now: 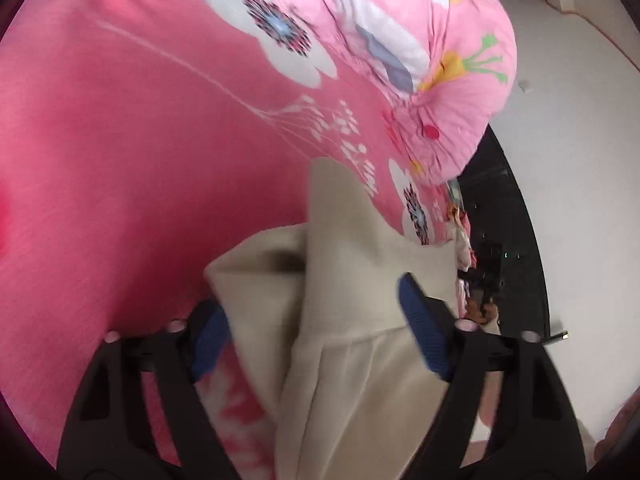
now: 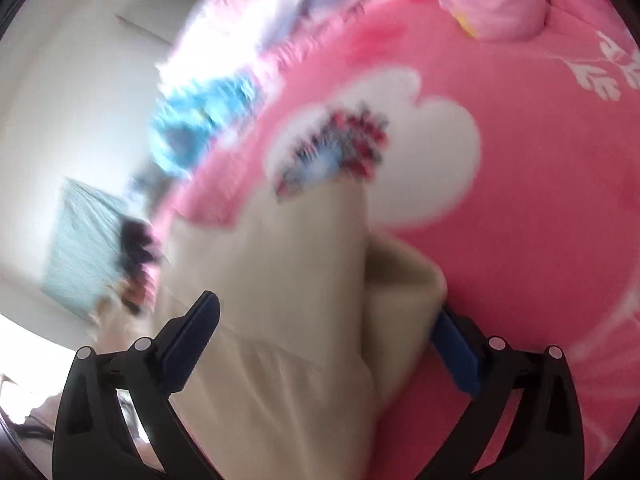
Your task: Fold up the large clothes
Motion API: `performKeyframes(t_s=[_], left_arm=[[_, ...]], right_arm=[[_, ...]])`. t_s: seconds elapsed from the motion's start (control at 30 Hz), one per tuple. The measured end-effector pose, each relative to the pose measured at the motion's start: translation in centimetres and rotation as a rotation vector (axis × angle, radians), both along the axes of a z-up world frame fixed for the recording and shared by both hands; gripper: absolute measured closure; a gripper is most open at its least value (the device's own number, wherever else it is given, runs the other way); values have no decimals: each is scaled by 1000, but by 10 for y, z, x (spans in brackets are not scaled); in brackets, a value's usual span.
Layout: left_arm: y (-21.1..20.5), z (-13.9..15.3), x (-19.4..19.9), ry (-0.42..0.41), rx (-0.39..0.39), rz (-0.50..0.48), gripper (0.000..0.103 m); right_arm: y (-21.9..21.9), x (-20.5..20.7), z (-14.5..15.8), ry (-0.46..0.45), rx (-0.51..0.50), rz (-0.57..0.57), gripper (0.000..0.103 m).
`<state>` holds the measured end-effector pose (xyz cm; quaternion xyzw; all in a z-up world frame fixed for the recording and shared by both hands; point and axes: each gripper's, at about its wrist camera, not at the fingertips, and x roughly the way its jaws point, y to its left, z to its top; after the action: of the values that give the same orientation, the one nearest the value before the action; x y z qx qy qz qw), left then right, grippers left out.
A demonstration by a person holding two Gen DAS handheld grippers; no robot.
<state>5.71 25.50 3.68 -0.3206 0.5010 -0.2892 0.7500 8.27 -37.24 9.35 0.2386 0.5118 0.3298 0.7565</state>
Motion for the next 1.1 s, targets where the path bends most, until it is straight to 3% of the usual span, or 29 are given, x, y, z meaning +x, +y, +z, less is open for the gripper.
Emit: performKeyframes(t_s=[0.03,0.07,0.1,0.17,0.2,0.33,0.4,0.5,0.6,0.63,0.67,0.7,0.73,0.77,0.8,0.83,0.87,0.9,0.93,0.97,1.0,1.03,1.1], left_arm=[[-11,-1,8,4,35,-16,41],[-21,-2,10,1,42,-24,47],[-26,-2,16,-3,34,-33,66],[-30,8,7,-39,17,-31,82],[-31,11,8,-71,31,-29,83],[-26,46,-7,-197,25,-1,85],[-29,65,-11,-235,51,19,85],[-26,87,3,-281,63,30,85],[-9,97,30,-301,69,100,85],[-7,94,45,-294,111,127,84],[-9,85,66,-284,218,143,81],[-10,76,77,-265,302,145,73],[-14,59,95,-214,472,159,66],[-14,45,105,-152,566,176,60],[-4,25,114,-57,580,203,57],[10,22,114,-43,475,248,57],[23,25,107,-38,428,305,57],[27,36,99,-53,474,348,57],[23,50,89,-109,576,377,59],[13,67,79,-180,707,402,61],[3,78,73,-232,757,401,62],[-7,88,70,-273,724,373,64],[-41,92,73,-281,554,246,68]], right_arm=[[2,4,-5,32,42,-11,18],[9,6,-12,67,59,-31,47],[18,5,-15,81,28,-41,71],[26,-6,-12,72,4,-116,78],[25,-14,-9,59,9,-137,82],[23,-31,34,-58,32,-162,85],[32,-24,57,-134,-29,-145,85],[53,-1,90,-251,-76,-91,86],[55,39,103,-302,-78,-133,86],[55,53,99,-289,-95,-145,86],[55,73,90,-268,-139,-152,84],[52,94,74,-242,-191,-193,77],[48,112,55,-206,-281,-241,76],[42,128,37,-159,-375,-270,76],[36,138,22,-115,-483,-308,76],[27,142,14,-91,-571,-336,76],[9,138,12,-100,-557,-368,76],[-6,127,18,-112,-549,-425,76],[-17,113,30,-145,-562,-484,76],[-20,100,42,-197,-559,-497,76],[-13,89,58,-262,-558,-484,76],[0,79,72,-322,-563,-453,76],[46,66,93,-423,-531,-321,76]])
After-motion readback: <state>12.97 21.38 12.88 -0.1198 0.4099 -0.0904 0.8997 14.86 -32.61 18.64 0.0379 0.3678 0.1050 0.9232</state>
